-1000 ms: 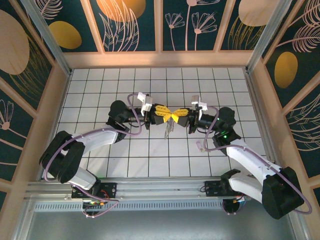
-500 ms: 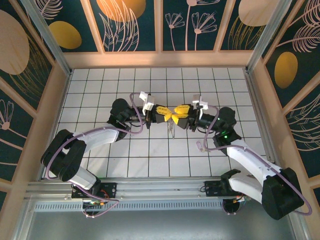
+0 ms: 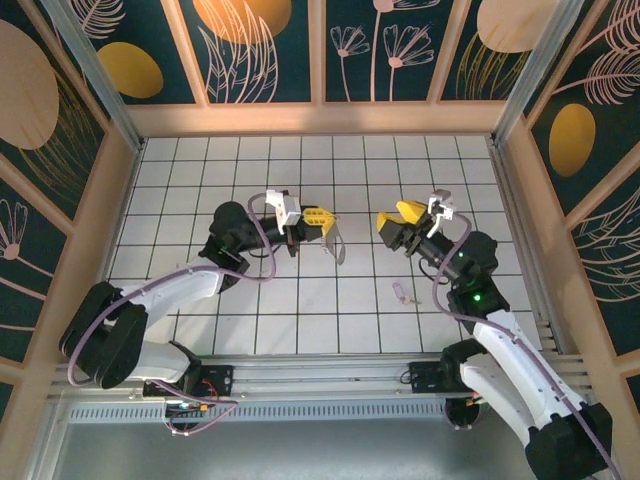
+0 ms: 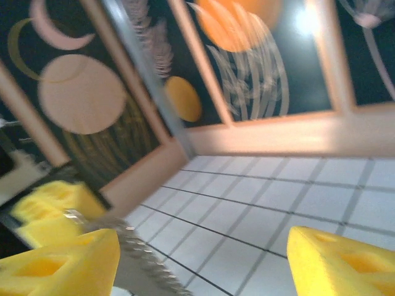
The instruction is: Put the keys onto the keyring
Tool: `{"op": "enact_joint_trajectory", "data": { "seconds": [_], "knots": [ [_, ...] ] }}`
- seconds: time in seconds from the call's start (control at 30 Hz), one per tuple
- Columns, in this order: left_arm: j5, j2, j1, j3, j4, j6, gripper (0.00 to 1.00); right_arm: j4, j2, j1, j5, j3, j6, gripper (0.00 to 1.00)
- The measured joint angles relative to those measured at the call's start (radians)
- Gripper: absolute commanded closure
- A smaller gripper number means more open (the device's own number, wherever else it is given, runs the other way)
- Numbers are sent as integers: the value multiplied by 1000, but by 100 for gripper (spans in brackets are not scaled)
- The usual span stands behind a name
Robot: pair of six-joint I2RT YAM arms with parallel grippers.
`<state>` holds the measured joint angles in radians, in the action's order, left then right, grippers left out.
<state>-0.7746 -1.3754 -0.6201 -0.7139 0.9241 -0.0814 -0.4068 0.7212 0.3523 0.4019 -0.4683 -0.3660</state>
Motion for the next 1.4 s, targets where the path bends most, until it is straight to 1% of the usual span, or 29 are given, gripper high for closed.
{"op": "enact_joint_trajectory", "data": {
  "seconds": [0.17, 0.4, 0.53, 0.67, 0.8, 1.03, 1.13, 1.23, 1.4],
  "knots": [
    [51, 26, 0, 3, -55, 64, 100, 149, 49, -5, -167, 2, -57, 28],
    [119, 45, 0, 36, -73, 93, 100, 400, 142, -6, -365, 2, -182, 30],
    [138, 49, 0, 61, -72, 93, 100, 502, 146, -6, -443, 6, -265, 31],
    [149, 49, 0, 71, -66, 89, 100, 549, 166, 8, -485, 51, -339, 35],
    [152, 49, 0, 85, -37, 77, 100, 579, 232, 82, -518, 92, -406, 40],
    [151, 49, 0, 105, 2, 53, 100, 624, 374, 293, -617, 94, -554, 48],
    [148, 49, 0, 117, 21, 45, 100, 665, 376, 346, -669, 93, -617, 53],
    [147, 49, 0, 129, 35, 37, 100, 713, 353, 378, -711, 93, -671, 53],
    [142, 42, 0, 138, 70, 24, 100, 794, 297, 398, -758, 82, -732, 58]
  ]
}}
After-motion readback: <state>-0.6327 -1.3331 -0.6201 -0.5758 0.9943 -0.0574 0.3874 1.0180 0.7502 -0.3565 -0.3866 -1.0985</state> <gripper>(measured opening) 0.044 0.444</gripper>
